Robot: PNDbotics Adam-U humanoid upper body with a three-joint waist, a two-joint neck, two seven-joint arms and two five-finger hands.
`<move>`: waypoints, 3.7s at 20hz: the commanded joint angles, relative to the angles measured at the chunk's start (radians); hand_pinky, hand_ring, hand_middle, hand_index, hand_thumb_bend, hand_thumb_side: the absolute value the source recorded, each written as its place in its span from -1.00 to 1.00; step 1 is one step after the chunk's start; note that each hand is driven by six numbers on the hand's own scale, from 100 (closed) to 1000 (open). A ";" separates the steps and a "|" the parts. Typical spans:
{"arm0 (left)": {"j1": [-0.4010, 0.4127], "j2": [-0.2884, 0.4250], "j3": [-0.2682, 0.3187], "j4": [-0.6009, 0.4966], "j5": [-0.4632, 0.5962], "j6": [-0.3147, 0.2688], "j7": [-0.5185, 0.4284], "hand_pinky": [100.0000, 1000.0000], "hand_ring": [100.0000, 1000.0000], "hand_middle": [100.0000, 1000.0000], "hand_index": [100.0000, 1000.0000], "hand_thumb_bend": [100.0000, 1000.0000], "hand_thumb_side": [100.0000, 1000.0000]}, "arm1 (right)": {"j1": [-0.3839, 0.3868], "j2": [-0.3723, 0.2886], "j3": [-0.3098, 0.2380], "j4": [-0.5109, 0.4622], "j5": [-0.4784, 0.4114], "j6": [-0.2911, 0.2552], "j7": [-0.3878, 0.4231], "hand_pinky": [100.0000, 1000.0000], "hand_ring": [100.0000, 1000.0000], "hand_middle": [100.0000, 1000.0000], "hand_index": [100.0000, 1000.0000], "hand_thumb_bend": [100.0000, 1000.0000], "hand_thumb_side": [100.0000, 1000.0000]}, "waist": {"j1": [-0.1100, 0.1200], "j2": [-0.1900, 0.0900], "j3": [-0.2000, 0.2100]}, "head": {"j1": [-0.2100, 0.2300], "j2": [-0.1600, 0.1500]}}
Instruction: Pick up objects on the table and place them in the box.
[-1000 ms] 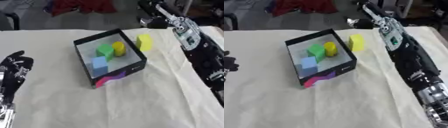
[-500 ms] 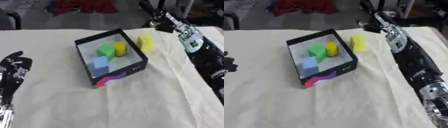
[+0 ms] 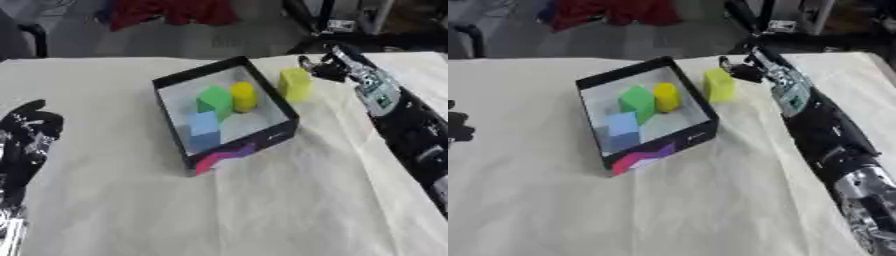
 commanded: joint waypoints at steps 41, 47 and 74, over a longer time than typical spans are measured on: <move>-0.016 0.006 0.003 -0.027 0.000 -0.004 -0.011 0.20 0.08 0.14 0.60 0.45 0.26 | -0.016 0.003 0.012 -0.058 0.198 -0.101 0.284 0.57 0.54 0.43 0.63 -1.00 -1.00 | 0.014 0.009 0.009 | -0.009 -0.002; -0.016 0.006 0.004 -0.028 0.000 -0.004 -0.010 0.20 0.08 0.14 0.60 0.45 0.26 | -0.015 -0.001 0.016 -0.088 0.239 -0.103 0.092 0.37 0.23 -0.24 -0.06 -1.00 -1.00 | 0.013 0.009 0.009 | -0.007 -0.002; -0.017 0.012 0.007 -0.032 -0.001 -0.006 -0.010 0.20 0.07 0.14 0.60 0.46 0.26 | -0.032 -0.035 0.045 -0.173 0.203 -0.175 0.139 0.70 0.78 0.77 0.92 -0.56 -0.12 | 0.008 0.016 0.011 | -0.012 -0.002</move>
